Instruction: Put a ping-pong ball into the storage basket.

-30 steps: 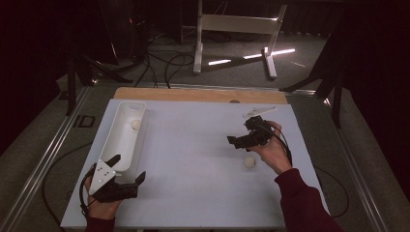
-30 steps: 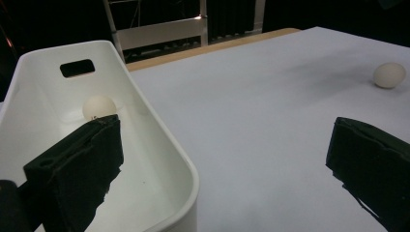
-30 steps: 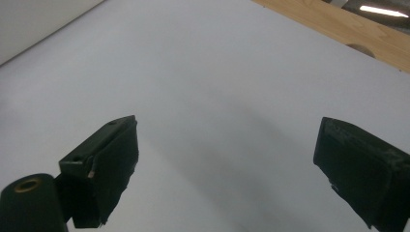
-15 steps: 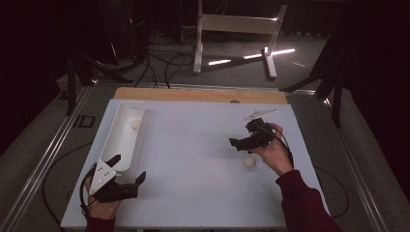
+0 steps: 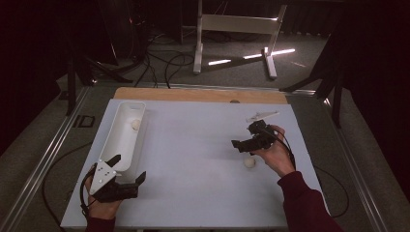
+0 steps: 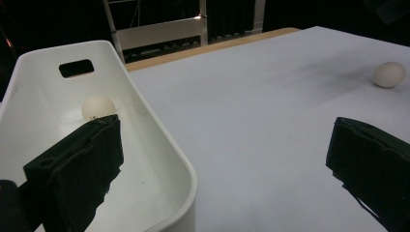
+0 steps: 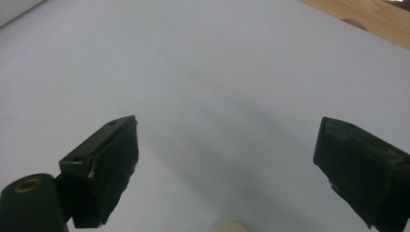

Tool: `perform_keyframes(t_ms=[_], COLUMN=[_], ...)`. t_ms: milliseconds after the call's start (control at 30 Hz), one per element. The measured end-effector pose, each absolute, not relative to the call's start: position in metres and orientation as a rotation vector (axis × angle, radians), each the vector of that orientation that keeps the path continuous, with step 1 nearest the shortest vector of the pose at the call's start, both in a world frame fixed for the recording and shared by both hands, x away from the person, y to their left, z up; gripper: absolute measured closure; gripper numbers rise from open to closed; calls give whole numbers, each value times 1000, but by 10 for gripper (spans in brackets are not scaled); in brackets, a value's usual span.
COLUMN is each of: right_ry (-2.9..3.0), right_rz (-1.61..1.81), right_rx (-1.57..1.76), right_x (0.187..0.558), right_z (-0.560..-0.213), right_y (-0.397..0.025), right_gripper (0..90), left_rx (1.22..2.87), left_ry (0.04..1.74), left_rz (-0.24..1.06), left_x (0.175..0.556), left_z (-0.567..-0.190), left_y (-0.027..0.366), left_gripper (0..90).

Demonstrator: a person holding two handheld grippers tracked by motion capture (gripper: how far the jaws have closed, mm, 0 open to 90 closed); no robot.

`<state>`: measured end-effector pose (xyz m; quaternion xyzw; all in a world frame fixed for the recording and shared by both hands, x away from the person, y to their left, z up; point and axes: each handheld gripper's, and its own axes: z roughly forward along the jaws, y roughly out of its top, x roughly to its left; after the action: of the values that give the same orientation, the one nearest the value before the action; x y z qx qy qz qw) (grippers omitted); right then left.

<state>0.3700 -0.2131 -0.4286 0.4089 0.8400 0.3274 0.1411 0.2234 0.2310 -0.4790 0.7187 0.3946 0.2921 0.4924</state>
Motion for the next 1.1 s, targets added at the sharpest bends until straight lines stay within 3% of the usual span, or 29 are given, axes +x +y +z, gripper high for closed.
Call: perform_keyframes(t_ms=[1100], right_ry=[2440], right_rz=[872], right_rx=[1235], right_x=[361], right_z=[-447], right_y=[-234], right_gripper=[85], left_rx=[1743], left_ry=[961], left_rz=[709], left_x=[224], left_z=[-479], left_y=[230], left_gripper=[2])
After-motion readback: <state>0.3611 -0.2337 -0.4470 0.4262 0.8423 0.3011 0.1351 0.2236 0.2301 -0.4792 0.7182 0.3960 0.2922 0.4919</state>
